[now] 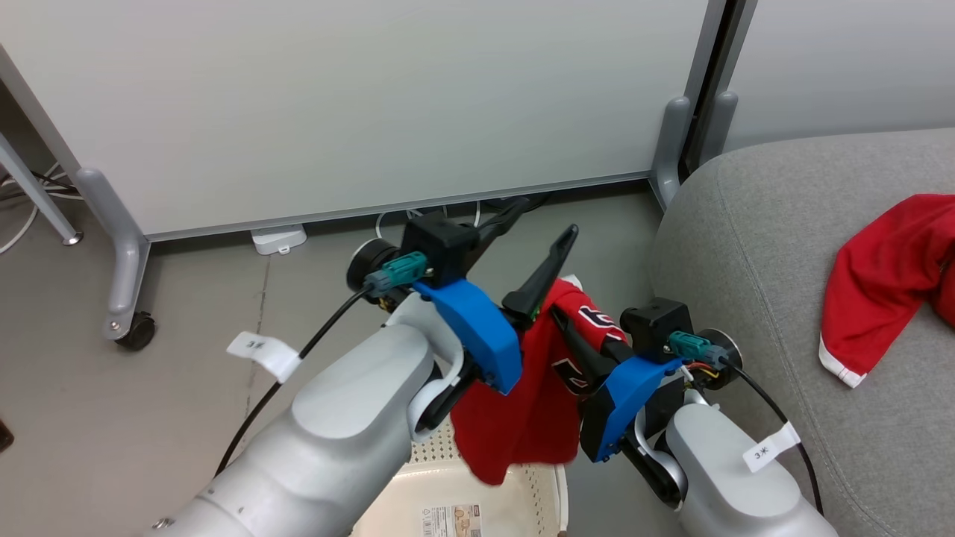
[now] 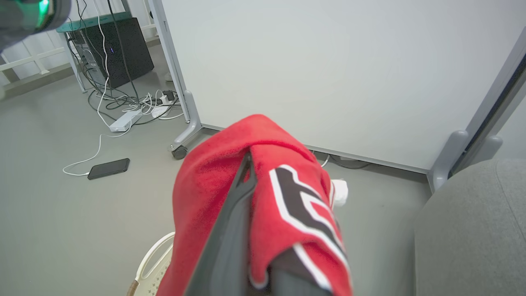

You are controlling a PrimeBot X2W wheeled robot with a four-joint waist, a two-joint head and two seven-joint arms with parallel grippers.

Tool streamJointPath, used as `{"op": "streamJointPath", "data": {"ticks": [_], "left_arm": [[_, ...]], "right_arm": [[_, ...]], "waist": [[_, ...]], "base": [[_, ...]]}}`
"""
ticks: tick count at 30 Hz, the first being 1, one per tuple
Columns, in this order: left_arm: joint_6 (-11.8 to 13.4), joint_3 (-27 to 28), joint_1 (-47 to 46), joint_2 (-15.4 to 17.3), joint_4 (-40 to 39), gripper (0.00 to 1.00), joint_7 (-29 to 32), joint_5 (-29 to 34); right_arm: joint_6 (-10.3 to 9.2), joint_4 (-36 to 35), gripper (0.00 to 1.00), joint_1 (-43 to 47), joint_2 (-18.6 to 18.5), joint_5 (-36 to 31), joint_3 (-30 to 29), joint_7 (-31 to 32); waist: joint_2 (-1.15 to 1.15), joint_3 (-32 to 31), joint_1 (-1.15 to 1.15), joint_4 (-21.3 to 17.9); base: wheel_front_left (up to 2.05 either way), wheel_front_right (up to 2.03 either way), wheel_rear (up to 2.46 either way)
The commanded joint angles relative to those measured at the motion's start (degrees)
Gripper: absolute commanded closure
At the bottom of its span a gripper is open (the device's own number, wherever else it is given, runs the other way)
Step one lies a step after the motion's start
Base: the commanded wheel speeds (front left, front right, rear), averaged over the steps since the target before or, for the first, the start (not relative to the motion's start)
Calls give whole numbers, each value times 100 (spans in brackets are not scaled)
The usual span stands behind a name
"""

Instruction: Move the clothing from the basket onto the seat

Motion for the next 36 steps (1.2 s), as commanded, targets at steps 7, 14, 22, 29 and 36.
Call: {"op": "streamJointPath", "data": {"ticks": [7,14,22,29,36], "left_arm": [[175,833,721,221,-530,0,-25,769],[199,1934,1898,481,-1321,0,-22,1600],[165,3313,3291,520,-2182,0,-22,2615],[62,3963,3960,368,-2408,0,-22,3107],[-4,4262,4095,225,-2457,0,-22,3350]], "right_arm": [[3,-119,100,67,-5,-75,-186,-62],[3,-364,100,210,-6,-224,-367,-25],[3,-899,100,486,-6,-406,-538,131],[3,-1309,100,745,-6,-422,-639,283],[3,-1571,100,905,-6,-505,-782,405]], "waist": [[0,52,0,-5],[0,66,0,-82],[0,112,0,-184],[0,127,0,-270],[0,170,0,-337]], "base": [[0,0,0],[0,0,0],[0,0,0],[0,0,0],[0,0,0]]}}
